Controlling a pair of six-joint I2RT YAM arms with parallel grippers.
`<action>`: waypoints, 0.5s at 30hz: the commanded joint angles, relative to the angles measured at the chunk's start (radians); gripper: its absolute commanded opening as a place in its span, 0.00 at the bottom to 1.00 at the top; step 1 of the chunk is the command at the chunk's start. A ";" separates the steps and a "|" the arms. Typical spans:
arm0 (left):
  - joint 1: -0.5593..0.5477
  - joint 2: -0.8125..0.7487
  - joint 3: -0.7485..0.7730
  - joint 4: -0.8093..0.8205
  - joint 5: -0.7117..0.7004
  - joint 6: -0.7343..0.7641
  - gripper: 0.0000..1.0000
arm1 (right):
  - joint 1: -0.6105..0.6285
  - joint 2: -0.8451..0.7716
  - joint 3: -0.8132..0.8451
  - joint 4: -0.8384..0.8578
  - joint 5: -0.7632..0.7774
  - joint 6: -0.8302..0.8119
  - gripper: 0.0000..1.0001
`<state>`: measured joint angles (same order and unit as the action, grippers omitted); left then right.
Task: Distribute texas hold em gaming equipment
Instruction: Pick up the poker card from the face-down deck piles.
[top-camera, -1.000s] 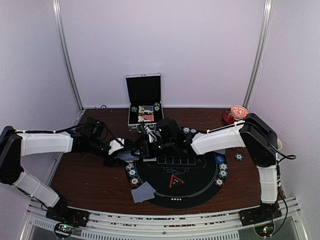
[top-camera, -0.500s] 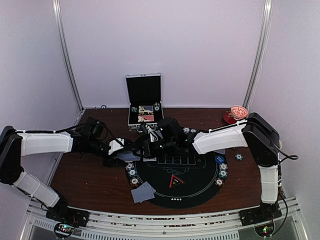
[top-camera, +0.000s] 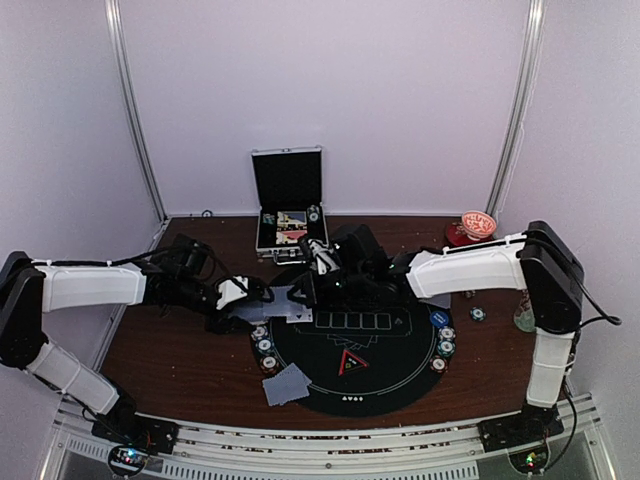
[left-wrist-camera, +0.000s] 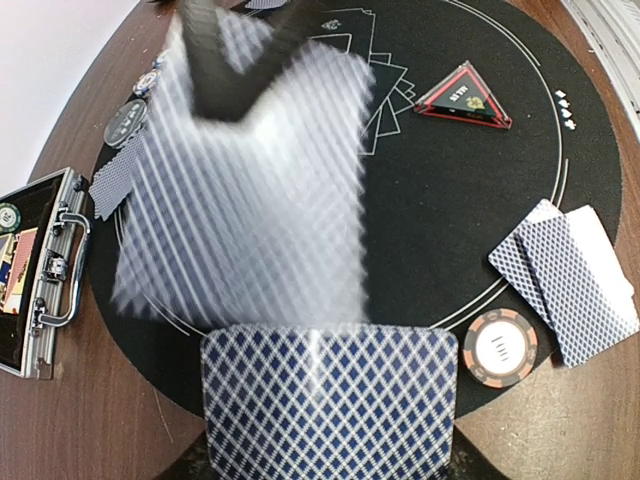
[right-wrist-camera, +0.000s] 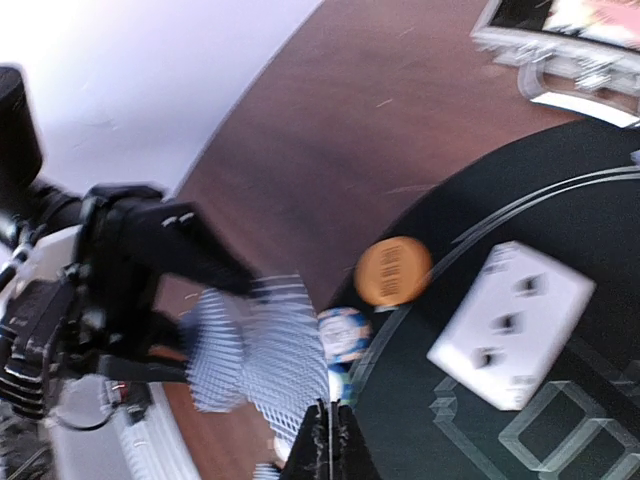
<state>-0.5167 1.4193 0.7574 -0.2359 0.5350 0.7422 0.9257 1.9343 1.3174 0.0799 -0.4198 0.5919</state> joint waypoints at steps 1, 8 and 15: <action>0.014 0.018 0.013 0.041 0.024 -0.016 0.56 | -0.037 -0.091 0.041 -0.262 0.367 -0.208 0.00; 0.036 0.041 0.034 0.042 0.034 -0.036 0.56 | -0.034 -0.066 0.135 -0.438 0.724 -0.407 0.00; 0.050 0.043 0.038 0.064 0.023 -0.064 0.56 | 0.023 0.065 0.193 -0.462 1.014 -0.522 0.00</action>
<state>-0.4812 1.4544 0.7612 -0.2279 0.5430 0.7044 0.9054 1.9182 1.4754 -0.3202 0.3271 0.1745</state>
